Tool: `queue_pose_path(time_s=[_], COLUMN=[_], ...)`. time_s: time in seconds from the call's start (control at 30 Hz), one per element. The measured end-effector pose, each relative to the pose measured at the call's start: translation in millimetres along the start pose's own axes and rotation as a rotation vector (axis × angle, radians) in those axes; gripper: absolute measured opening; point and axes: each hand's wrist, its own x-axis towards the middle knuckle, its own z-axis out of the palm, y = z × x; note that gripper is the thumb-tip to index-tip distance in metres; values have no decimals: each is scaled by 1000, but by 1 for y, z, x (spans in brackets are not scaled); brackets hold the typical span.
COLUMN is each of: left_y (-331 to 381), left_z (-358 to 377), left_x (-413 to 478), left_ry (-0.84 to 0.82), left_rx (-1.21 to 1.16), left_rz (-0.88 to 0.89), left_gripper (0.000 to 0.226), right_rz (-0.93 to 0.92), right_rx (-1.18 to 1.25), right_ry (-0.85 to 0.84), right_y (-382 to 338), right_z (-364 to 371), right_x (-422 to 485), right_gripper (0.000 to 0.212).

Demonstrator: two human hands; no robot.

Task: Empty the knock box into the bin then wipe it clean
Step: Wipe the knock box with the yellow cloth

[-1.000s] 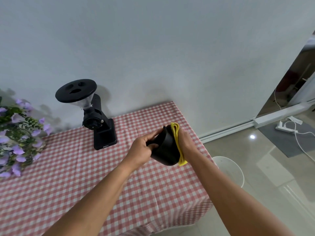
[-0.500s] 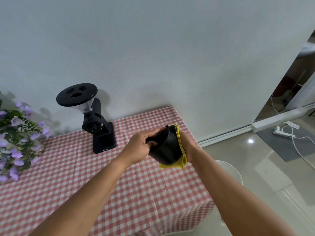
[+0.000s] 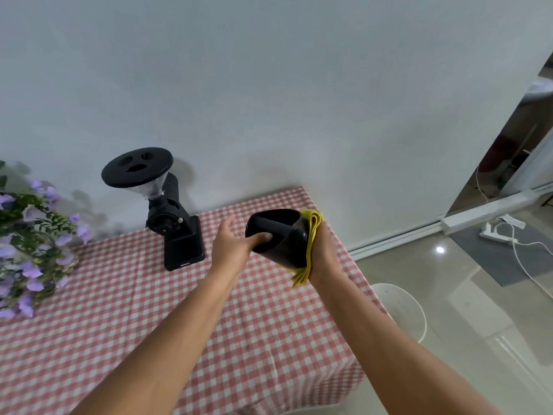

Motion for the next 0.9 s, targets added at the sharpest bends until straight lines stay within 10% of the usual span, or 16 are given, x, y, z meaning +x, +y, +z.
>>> queue_pose_path(time_s=[0.1,0.5,0.9], left_y=[-13,-10,-15], left_z=[4,7,8], left_x=[-5,-8,-16], left_ry=[-129,-518,-443], left_rx=[-223,-616,-527], left_rz=[-271,-319,-265], left_gripper=[82,66,69], right_rz=[-196,-196,-496], right_rx=[-114,-105,-367], right_ry=[27,64,-187], right_y=[1,12,-16], right_z=[0,-1,-3], right_x=[0,-4,-13], right_gripper=[26,33,28])
